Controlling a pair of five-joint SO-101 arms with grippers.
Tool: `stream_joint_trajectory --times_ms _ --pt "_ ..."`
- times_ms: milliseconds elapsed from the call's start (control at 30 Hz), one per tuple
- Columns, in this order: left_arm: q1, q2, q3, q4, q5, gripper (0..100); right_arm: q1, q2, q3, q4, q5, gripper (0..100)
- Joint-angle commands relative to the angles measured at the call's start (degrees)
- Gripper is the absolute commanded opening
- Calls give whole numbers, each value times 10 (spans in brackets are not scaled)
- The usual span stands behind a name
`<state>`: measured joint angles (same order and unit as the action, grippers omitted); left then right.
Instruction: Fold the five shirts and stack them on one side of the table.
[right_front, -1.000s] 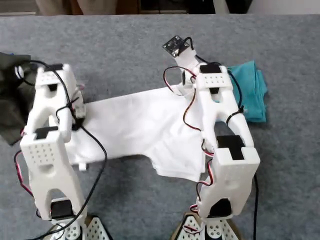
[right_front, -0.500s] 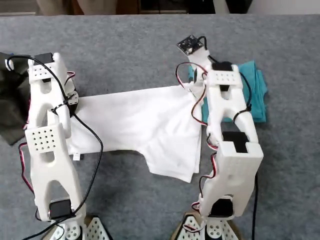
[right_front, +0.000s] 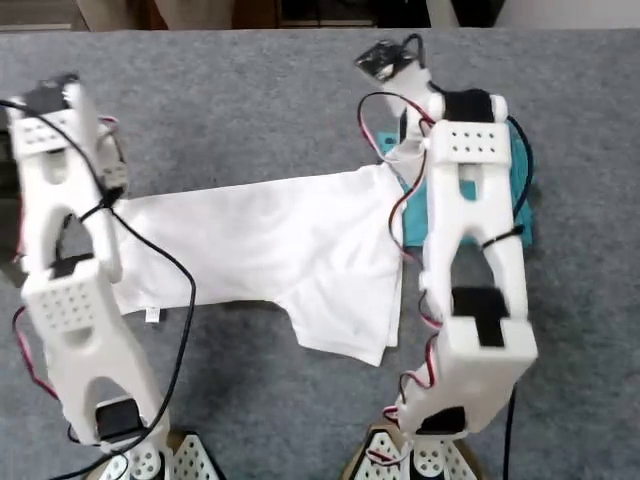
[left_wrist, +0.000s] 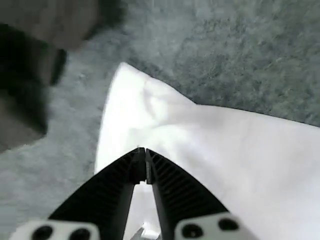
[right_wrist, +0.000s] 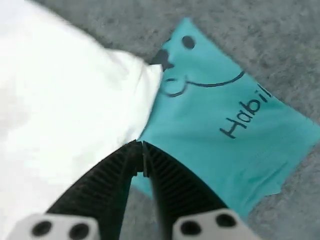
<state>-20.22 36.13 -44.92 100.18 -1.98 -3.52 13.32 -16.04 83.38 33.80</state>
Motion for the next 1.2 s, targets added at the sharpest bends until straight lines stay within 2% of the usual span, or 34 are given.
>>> stream_joint_trajectory --times_ms 0,267,533,633,833,1167 --pt "-16 -171 55 7 -30 18 -44 -112 21 70 79 5" --pt "-18 -449 341 -18 -88 19 -109 -359 273 77 185 14" --pt "-29 -641 664 -131 -101 19 -206 -571 579 76 209 246" --pt "-16 -696 762 -146 -101 19 -247 -634 661 62 203 267" --pt "-8 -756 814 -161 -98 19 -266 -652 790 -63 176 270" --pt "-12 -759 818 -158 -97 19 -266 -461 816 -243 147 270"
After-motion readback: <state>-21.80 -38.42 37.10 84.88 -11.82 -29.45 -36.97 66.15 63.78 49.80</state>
